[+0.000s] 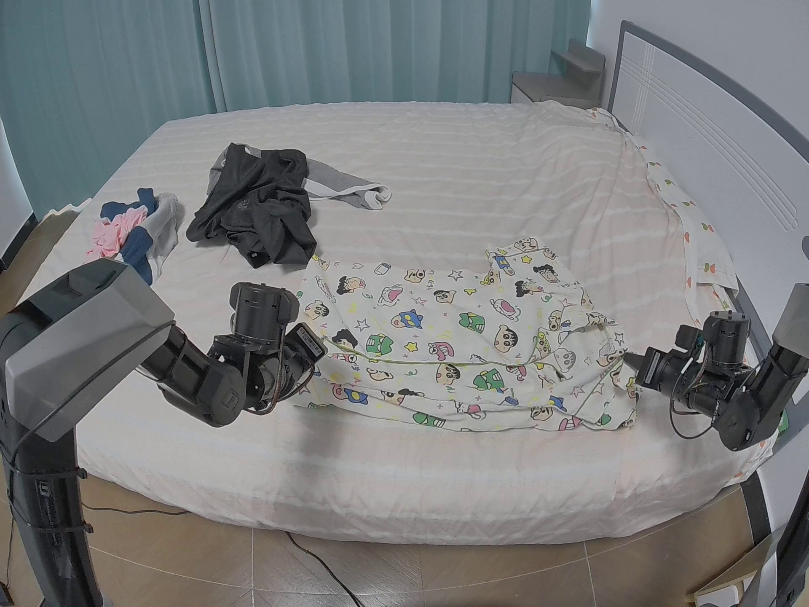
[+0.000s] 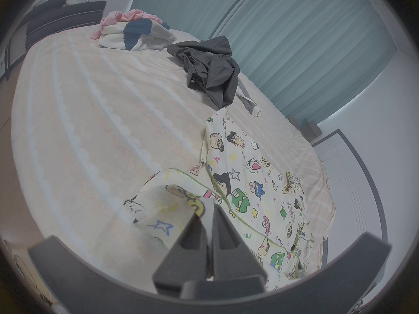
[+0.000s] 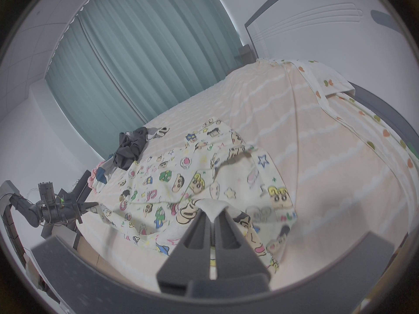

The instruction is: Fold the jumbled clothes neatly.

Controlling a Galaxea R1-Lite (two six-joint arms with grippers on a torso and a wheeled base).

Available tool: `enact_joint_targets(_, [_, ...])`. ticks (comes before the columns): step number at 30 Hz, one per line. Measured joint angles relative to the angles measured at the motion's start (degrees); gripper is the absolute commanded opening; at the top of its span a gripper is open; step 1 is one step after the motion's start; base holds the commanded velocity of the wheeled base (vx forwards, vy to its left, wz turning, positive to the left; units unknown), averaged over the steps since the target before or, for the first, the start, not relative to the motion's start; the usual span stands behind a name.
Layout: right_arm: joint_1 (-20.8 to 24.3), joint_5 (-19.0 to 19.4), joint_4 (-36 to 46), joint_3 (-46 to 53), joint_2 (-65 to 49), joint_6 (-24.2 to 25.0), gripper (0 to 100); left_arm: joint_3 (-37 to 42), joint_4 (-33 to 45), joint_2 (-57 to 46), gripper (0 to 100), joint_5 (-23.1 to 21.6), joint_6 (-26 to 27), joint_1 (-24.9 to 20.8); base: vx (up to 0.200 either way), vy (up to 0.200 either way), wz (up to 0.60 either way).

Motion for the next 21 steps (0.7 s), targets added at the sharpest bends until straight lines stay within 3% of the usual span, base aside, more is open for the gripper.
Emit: enact_joint_targets(21, [-0.84,-0.44,0.4,-15.65,10.2,0.05,0,-9.95,1.38,8.06,0,0.88,-0.29,0.94,0.0,0.0,0.0])
